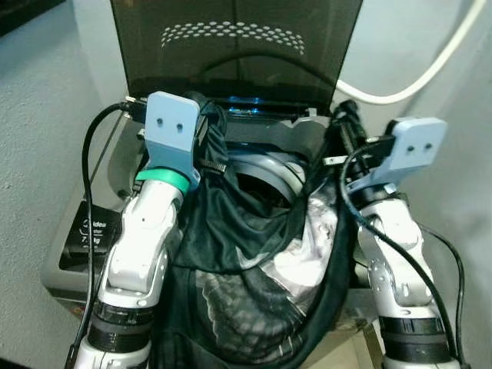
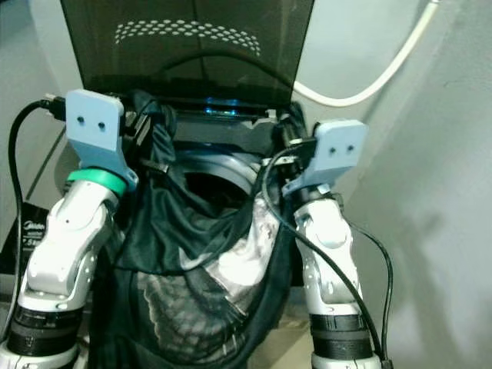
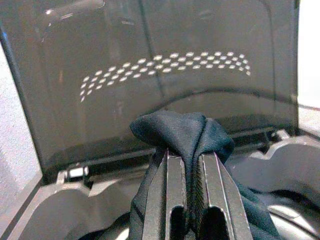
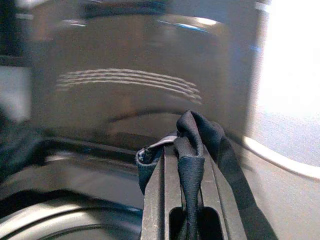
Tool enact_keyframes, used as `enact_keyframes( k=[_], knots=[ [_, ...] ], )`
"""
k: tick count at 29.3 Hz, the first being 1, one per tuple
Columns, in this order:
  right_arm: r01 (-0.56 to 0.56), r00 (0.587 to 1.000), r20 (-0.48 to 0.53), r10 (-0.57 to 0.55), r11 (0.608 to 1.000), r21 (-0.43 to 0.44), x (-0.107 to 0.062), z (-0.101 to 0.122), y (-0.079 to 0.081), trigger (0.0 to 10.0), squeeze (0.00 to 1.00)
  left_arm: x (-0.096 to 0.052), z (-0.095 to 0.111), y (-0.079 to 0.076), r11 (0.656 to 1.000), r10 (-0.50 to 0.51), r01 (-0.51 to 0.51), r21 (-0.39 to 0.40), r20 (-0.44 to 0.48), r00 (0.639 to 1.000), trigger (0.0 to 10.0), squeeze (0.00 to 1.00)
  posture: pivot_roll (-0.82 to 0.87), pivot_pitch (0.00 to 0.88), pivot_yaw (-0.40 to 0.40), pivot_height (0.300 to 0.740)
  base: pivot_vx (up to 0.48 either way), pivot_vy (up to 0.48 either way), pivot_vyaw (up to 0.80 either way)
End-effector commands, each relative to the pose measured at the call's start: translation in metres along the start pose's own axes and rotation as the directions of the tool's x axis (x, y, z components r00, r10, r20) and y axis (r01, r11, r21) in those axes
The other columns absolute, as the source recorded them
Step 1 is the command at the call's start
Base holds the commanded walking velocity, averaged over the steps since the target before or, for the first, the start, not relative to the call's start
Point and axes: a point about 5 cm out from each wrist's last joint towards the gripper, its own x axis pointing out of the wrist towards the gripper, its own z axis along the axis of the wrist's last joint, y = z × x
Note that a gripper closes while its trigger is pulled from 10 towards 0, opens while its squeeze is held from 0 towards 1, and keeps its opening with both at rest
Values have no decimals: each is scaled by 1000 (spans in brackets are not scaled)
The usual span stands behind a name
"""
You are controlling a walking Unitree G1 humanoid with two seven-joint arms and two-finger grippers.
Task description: Clothes washing
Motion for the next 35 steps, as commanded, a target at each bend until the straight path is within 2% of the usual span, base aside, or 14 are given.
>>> enact_keyframes(
  k=[1, 4, 8, 13, 18, 20, 22, 23, 27, 30, 32, 33, 34, 35],
  knots=[
    [-145, 988, 43, 145, 989, -18, 10, 13, 17, 10000, 0, 8, 0, 3, 1000, 6, -6, -21, -8, 1000, 10000, 0, 91, 43, 25, 740, 0, 0, 0],
    [-194, 978, 65, 199, 978, -78, 26, 20, 24, 10000, 0, 22, -5, 12, 998, 52, -54, -35, -36, 998, 10000, 0, 87, 45, 20, 740, 0, 0, 0],
    [17, 992, 129, -3, 993, -114, 66, 27, 13, 10000, 0, 50, -1, 36, 983, 146, -147, 107, 20, 989, 10000, 0, 80, 58, 11, 740, 0, 0, 0],
    [95, 982, 171, -78, 991, -93, 85, 34, 10, 10000, 0, 64, 6, 46, 975, 147, -154, 160, 55, 988, 10000, 0, 78, 69, 8, 740, 0, 0, 0],
    [134, 980, 170, -106, 978, -162, 106, 36, 12, 10000, 0, 77, 9, 52, 971, 129, -136, 197, 52, 990, 10000, 0, 78, 90, 5, 740, 0, 0, 0],
    [122, 992, 70, -106, 948, -293, 118, 24, 10, 10000, 0, 85, 3, 47, 986, 12, -5, 165, -41, 999, 10000, 0, 90, 110, 0, 740, 0, 0, 0],
    [122, 992, 70, -106, 948, -293, 118, 24, 10, 10000, 0, 85, 3, 47, 986, 12, -5, 165, -41, 999, 10000, 0, 90, 110, 0, 740, 0, 0, 0],
    [13, 993, -101, -54, 928, -372, 105, -8, 3, 10000, 0, 80, -10, 38, 980, -150, 171, 101, -189, 970, 10000, 0, 102, 133, 9, 740, 0, 0, 0],
    [-41, 988, -152, -19, 923, -381, 97, -19, 2, 10000, 0, 75, -14, 37, 975, -187, 208, 73, -228, 956, 10000, 0, 102, 133, 9, 740, 0, 0, 0],
    [-328, 931, -273, 243, 885, -331, 62, -39, 14, 10000, 0, 53, -25, 35, 970, -225, 241, 16, -302, 927, 10000, 0, 106, 141, 29, 740, 0, 0, 0],
    [-368, 916, -283, 283, 873, -319, 57, -41, 17, 10000, 0, 50, -27, 35, 969, -228, 245, 17, -309, 923, 10000, 0, 106, 141, 29, 740, 0, 0, 0],
    [-390, 907, -291, 306, 872, -297, 52, -42, 18, 10000, 8, 44, -29, 32, 968, -229, 250, 26, -318, 920, 10000, 302, 107, 142, 34, 740, 0, 0, 0],
    [-390, 907, -291, 306, 872, -297, 52, -42, 18, 10000, 8, 44, -29, 32, 968, -229, 250, 26, -318, 920, 10000, 302, 107, 142, 34, 740, 0, 0, 0],
    [-398, 903, -293, 315, 870, -290, 51, -43, 17, 10000, 969, 40, -30, 30, 963, -246, 267, 26, -315, 917, 10000, 1000, 108, 139, 36, 740, 0, 0, 0]
  ],
)
